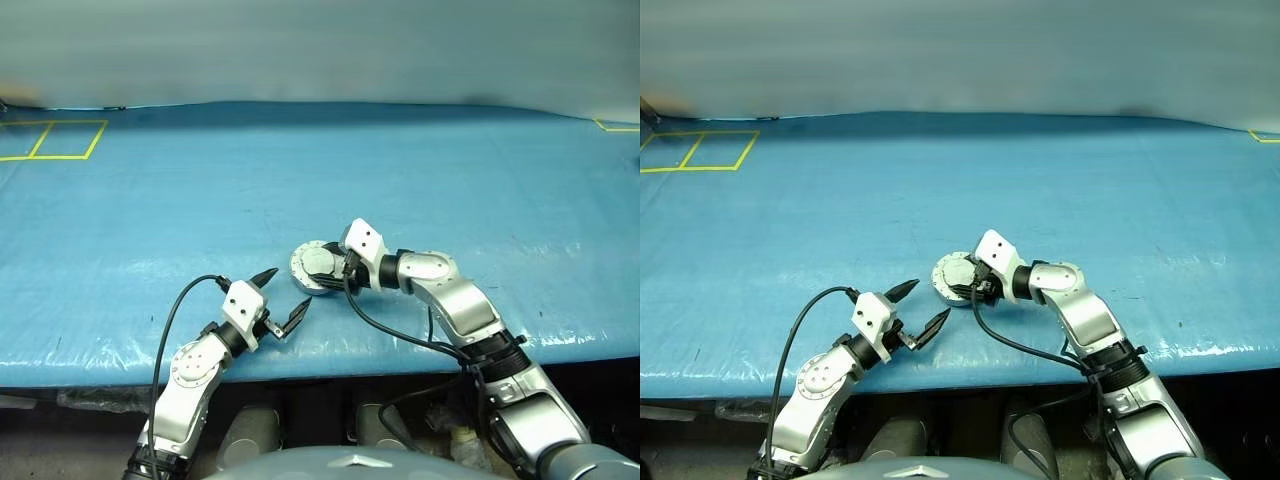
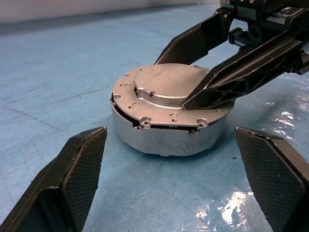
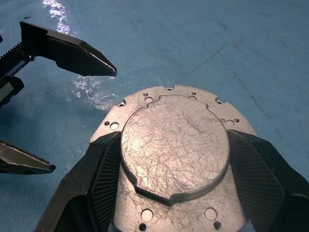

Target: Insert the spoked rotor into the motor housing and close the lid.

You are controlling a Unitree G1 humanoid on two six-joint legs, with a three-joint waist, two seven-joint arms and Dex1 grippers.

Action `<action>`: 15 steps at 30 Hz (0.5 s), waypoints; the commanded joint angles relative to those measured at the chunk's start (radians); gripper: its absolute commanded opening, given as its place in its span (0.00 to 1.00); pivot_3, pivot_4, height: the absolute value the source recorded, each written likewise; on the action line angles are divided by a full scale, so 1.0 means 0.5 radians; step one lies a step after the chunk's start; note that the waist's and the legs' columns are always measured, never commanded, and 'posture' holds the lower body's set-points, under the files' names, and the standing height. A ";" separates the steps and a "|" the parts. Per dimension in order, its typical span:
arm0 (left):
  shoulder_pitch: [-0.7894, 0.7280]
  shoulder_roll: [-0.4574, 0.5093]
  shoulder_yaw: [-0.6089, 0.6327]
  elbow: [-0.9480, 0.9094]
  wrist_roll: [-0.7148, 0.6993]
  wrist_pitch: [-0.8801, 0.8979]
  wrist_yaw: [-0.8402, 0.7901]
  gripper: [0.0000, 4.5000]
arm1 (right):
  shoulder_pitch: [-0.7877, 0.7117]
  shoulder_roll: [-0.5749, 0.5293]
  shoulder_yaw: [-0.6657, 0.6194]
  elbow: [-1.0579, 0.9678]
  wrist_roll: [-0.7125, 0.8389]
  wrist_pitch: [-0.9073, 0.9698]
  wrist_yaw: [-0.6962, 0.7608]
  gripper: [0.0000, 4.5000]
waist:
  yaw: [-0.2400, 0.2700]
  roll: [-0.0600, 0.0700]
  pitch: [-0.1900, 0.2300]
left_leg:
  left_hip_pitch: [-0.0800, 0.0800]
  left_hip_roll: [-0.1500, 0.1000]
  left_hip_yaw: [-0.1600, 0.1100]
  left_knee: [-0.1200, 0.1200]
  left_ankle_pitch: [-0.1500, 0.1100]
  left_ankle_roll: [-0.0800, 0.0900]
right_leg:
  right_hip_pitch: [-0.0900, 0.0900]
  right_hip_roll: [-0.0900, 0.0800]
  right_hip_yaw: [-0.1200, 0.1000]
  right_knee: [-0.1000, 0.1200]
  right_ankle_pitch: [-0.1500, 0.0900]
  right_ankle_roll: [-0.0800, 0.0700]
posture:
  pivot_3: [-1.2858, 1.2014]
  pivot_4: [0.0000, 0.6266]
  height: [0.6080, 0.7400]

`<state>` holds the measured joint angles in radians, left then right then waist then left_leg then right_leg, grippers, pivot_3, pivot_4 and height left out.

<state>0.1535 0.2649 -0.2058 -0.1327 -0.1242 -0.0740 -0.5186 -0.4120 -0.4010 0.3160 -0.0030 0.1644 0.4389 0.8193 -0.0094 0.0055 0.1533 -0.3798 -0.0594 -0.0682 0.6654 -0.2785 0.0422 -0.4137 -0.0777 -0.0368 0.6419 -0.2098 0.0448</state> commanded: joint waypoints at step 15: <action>-0.016 -0.001 0.002 -0.012 0.012 -0.020 -0.009 1.00 | 0.049 0.041 0.011 -0.125 -0.029 0.013 -0.054 0.68 | 0.000 0.000 0.000 | 0.000 0.000 0.000 0.000 0.001 -0.002 | 0.000 0.000 0.000 0.000 0.000 0.000 | 0.52 0.24 1.00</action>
<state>0.1473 0.2651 -0.2059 -0.1223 -0.1203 -0.0739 -0.5232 -0.3834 -0.3755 0.3100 -0.0351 0.1573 0.4608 0.7765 -0.0092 0.0055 0.1533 -0.3798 -0.0596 -0.0681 0.6654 -0.2781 0.0413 -0.4138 -0.0775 -0.0367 0.6420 -0.2098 0.0448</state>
